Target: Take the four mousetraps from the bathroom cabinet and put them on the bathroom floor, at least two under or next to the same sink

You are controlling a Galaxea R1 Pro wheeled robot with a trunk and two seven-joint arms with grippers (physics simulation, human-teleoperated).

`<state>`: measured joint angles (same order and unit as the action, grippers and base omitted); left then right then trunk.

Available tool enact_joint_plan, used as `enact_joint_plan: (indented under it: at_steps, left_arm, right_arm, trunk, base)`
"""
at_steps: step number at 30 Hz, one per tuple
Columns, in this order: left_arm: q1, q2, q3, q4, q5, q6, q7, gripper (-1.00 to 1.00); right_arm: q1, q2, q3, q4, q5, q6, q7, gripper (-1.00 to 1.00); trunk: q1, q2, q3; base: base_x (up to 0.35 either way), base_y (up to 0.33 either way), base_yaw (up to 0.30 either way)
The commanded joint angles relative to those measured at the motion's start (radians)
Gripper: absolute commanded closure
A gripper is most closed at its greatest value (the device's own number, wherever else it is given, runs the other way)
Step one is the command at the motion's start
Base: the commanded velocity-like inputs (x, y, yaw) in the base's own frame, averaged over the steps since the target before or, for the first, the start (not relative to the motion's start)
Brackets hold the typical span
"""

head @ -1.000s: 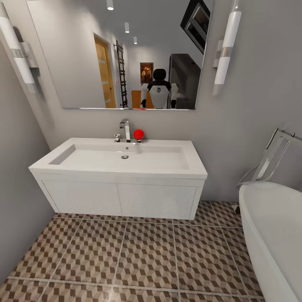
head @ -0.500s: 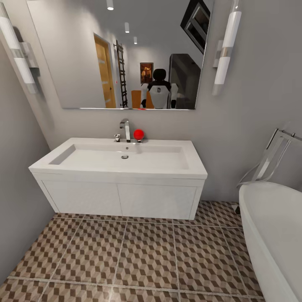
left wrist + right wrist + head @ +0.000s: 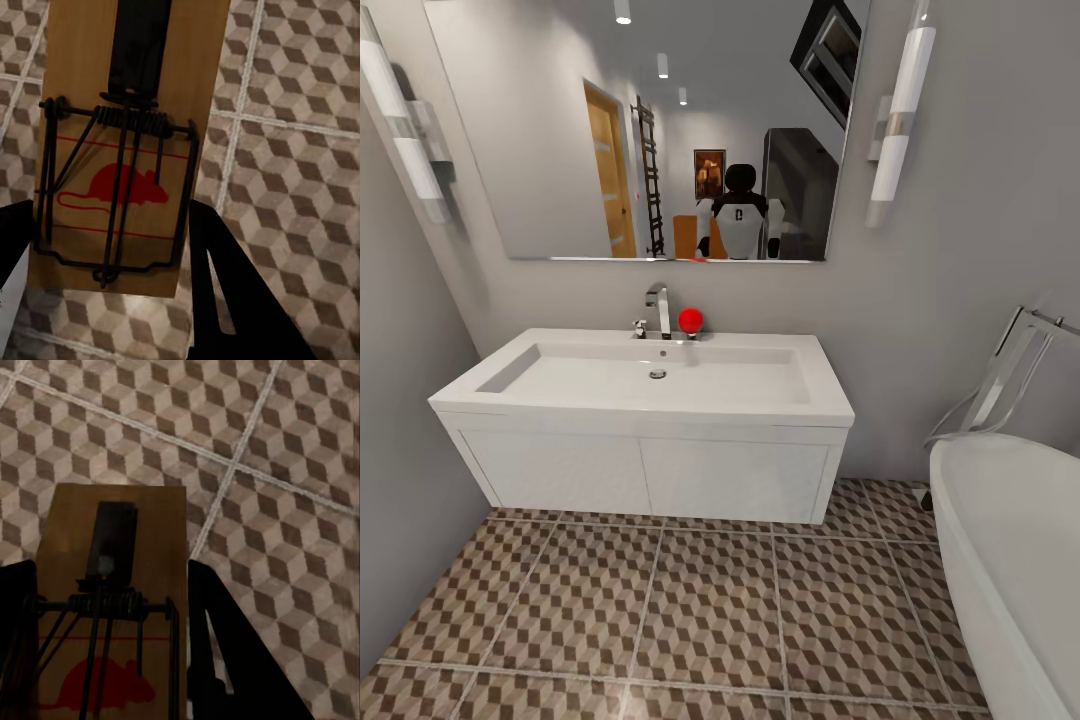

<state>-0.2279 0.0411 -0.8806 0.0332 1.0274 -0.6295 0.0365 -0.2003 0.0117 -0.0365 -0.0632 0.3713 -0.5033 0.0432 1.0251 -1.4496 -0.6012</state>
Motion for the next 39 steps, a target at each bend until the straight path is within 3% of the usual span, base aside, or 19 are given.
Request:
enact_joint_plan:
  at_steps: [1,4,7,11,14,15,17,21,28,31,35,39]
  left_arm:
    - [-0.006,0.005,-0.007,0.0,-0.001,-0.003,0.009,1.0]
    - [-0.037,0.025,-0.004,-0.007,-0.001,-0.002,0.011,1.0]
    - [-0.156,0.045,-0.003,-0.022,-0.001,0.054,0.015,1.0]
    - [-0.287,0.053,-0.003,-0.027,-0.001,0.204,0.017,1.0]
    - [-0.369,0.06,-0.003,-0.028,-0.001,0.251,0.017,1.0]
    - [-0.432,0.092,-0.003,-0.045,0.0,0.268,0.012,1.0]
    - [-0.459,0.118,-0.004,-0.08,0.0,0.276,0.009,1.0]
    - [-0.473,0.132,-0.011,-0.098,-0.003,0.276,0.007,1.0]
    - [-0.472,0.136,-0.014,-0.085,-0.004,0.27,0.004,1.0]
    - [-0.471,0.135,-0.015,-0.084,-0.004,0.269,0.001,1.0]
    - [-0.461,0.136,-0.015,-0.069,-0.006,0.253,-0.064,1.0]
    - [-0.458,0.135,-0.015,-0.054,-0.006,0.23,-0.077,1.0]
  right_arm:
    - [-0.021,0.0,-0.003,-0.028,-0.002,-0.001,0.007,1.0]
    - [-0.074,-0.001,-0.005,-0.127,-0.002,0.009,0.005,1.0]
    - [-0.186,0.0,-0.007,-0.255,-0.003,0.118,0.003,1.0]
    - [-0.348,0.0,-0.013,-0.295,-0.005,0.289,-0.003,1.0]
    - [-0.433,-0.001,-0.029,-0.302,-0.006,0.339,-0.012,1.0]
    - [-0.468,-0.001,-0.039,-0.306,-0.005,0.351,-0.014,1.0]
    - [-0.478,-0.001,-0.041,-0.307,-0.005,0.339,-0.015,1.0]
    - [-0.484,0.0,-0.035,-0.281,-0.003,0.289,-0.014,1.0]
    - [-0.485,-0.002,-0.033,-0.211,0.0,0.17,-0.012,1.0]
    - [-0.475,-0.002,-0.034,-0.207,0.0,0.148,-0.01,1.0]
    - [-0.443,-0.002,-0.033,-0.205,0.0,0.127,-0.009,1.0]
    - [-0.431,-0.003,-0.034,-0.205,0.0,0.114,-0.009,1.0]
  trunk:
    - [0.0,0.0,-0.001]
    - [0.0,0.0,-0.001]
    - [0.0,0.0,-0.001]
    - [0.0,0.0,-0.001]
    - [0.0,0.0,-0.001]
    - [0.0,0.0,-0.001]
    - [0.0,0.0,-0.001]
    - [0.0,0.0,-0.001]
    - [0.0,0.0,-0.001]
    - [0.0,0.0,-0.001]
    - [0.0,0.0,-0.001]
    - [0.0,0.0,-0.001]
  base:
    - [0.0,0.0,0.0]
    - [0.0,0.0,0.0]
    - [0.0,0.0,0.0]
    - [0.0,0.0,0.0]
    - [0.0,0.0,0.0]
    - [0.0,0.0,0.0]
    - [0.0,0.0,0.0]
    - [0.0,0.0,0.0]
    - [0.0,0.0,0.0]
    - [0.0,0.0,0.0]
    - [0.0,0.0,0.0]
    - [0.0,0.0,0.0]
